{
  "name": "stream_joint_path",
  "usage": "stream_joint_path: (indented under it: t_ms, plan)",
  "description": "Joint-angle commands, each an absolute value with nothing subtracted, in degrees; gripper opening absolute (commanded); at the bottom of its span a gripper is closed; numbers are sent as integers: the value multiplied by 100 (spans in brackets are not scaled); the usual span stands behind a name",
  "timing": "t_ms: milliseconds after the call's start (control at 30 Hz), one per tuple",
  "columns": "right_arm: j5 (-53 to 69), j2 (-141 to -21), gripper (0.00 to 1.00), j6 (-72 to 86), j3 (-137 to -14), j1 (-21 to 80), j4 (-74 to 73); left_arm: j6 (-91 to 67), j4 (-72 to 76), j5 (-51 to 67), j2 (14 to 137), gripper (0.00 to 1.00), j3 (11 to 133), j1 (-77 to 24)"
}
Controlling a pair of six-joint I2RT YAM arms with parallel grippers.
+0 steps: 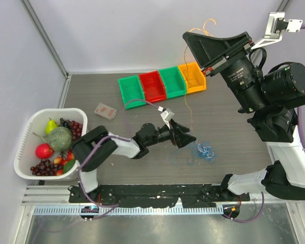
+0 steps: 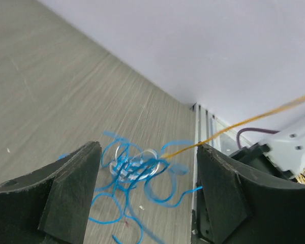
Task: Untangle the cables
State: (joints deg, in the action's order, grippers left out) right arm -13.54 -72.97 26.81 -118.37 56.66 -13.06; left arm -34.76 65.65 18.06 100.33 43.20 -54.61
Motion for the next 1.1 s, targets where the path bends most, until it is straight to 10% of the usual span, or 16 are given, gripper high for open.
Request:
stream_joint_path:
  t_ms: [0, 433, 767, 1067]
  plan:
    - [-1169, -7488, 1, 2909, -12225, 5687, -958, -4413, 8833, 2022, 11082, 77, 4815, -5642]
    - [-1116, -7567, 1, 2901, -12331, 5687, -1037, -2647, 6558, -246, 10776, 58, 4808, -6196]
    - [-1178, -7594, 1, 2707, -12331, 5687, -1055, -1557, 5372, -193, 8983, 80, 4218, -6556]
    - [-1099, -7646, 1, 2882, -12436, 5678, -993, -1019, 5167, -719, 9526, 40, 5062, -6776]
